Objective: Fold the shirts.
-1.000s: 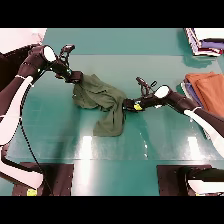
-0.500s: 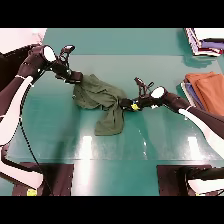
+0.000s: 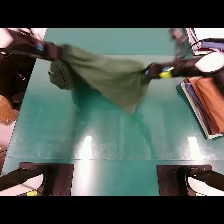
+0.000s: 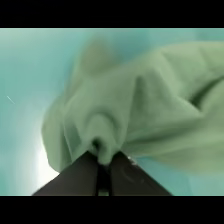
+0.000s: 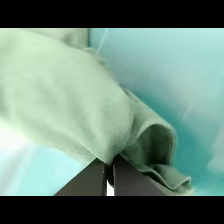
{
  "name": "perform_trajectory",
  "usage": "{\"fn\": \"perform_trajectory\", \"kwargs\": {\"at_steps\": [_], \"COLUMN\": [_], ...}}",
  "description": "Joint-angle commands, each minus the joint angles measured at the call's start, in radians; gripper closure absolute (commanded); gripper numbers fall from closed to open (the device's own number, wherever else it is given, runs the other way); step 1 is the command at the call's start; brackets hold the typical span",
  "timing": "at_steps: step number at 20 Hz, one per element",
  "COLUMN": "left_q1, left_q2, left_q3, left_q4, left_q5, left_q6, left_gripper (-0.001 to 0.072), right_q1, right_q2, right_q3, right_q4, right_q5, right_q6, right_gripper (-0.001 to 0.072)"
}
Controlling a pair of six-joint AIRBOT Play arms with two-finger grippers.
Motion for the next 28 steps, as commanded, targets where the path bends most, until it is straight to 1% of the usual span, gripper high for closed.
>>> {"fn": "perform_trajectory", "kwargs": {"at_steps": [1, 4, 6, 8, 9, 10, 12, 13, 16, 17, 18, 21, 23, 25, 26, 27, 28], "left_q1": [0.0, 0.0, 0.0, 0.0, 0.0, 0.0, 0.0, 0.0, 0.0, -0.004, -0.023, -0.148, -0.22, -0.25, -0.25, -0.25, -0.25], "left_q2": [0.252, 0.417, 0.474, 0.467, 0.448, 0.419, 0.358, 0.34, 0.325, 0.325, 0.325, 0.325, 0.325, 0.325, 0.325, 0.325, 0.325], "left_q3": [0.0, 0.0, 0.0, -0.003, -0.008, -0.023, -0.101, -0.169, -0.464, -0.564, -0.667, -0.914, -1.004, -1.026, -1.022, -1.016, -1.001], "left_q4": [-0.015, -0.05, -0.053, -0.06, -0.064, -0.078, -0.095, -0.106, -0.131, -0.162, -0.189, -0.243, -0.268, -0.298, -0.319, -0.329, -0.329], "left_q5": [-0.022, -0.044, -0.05, -0.092, -0.138, -0.197, -0.286, -0.292, -0.238, -0.22, -0.206, -0.137, -0.084, -0.059, -0.052, -0.04, -0.041], "left_q6": [-0.001, -0.001, -0.001, -0.001, -0.001, -0.001, -0.001, 0.001, 0.01, 0.032, 0.054, 0.06, 0.059, 0.059, 0.06, 0.059, 0.06], "left_gripper": [0.0672, 0.0672, 0.0673, 0.0673, 0.0673, 0.0673, 0.0673, 0.0673, 0.0673, 0.0673, 0.0673, 0.0671, 0.067, 0.0668, 0.0591, 0.0337, 0.0206], "right_q1": [-0.071, -0.095, -0.113, -0.123, -0.121, -0.111, -0.059, -0.027, 0.035, 0.042, 0.046, 0.046, 0.046, 0.046, 0.046, 0.046, 0.046], "right_q2": [0.182, 0.277, 0.307, 0.305, 0.293, 0.272, 0.23, 0.212, 0.177, 0.169, 0.162, 0.154, 0.154, 0.154, 0.154, 0.154, 0.154], "right_q3": [0.154, 0.246, 0.287, 0.301, 0.295, 0.276, 0.184, 0.116, -0.09, -0.151, -0.196, -0.287, -0.312, -0.312, -0.312, -0.312, -0.312], "right_q4": [-0.134, -0.193, -0.228, -0.232, -0.232, -0.233, -0.233, -0.234, -0.233, -0.233, -0.23, -0.23, -0.231, -0.23, -0.23, -0.23, -0.23], "right_q5": [0.182, 0.258, 0.294, 0.327, 0.348, 0.376, 0.391, 0.385, 0.326, 0.306, 0.296, 0.286, 0.281, 0.273, 0.271, 0.27, 0.269], "right_q6": [0.014, 0.059, 0.083, 0.1, 0.111, 0.142, 0.158, 0.165, 0.179, 0.187, 0.187, 0.197, 0.198, 0.198, 0.198, 0.198, 0.198], "right_gripper": [0.0694, 0.0694, 0.0695, 0.0695, 0.0695, 0.0695, 0.0695, 0.0695, 0.0695, 0.0695, 0.0695, 0.0695, 0.0695, 0.0694, 0.0695, 0.0694, 0.0695]}}
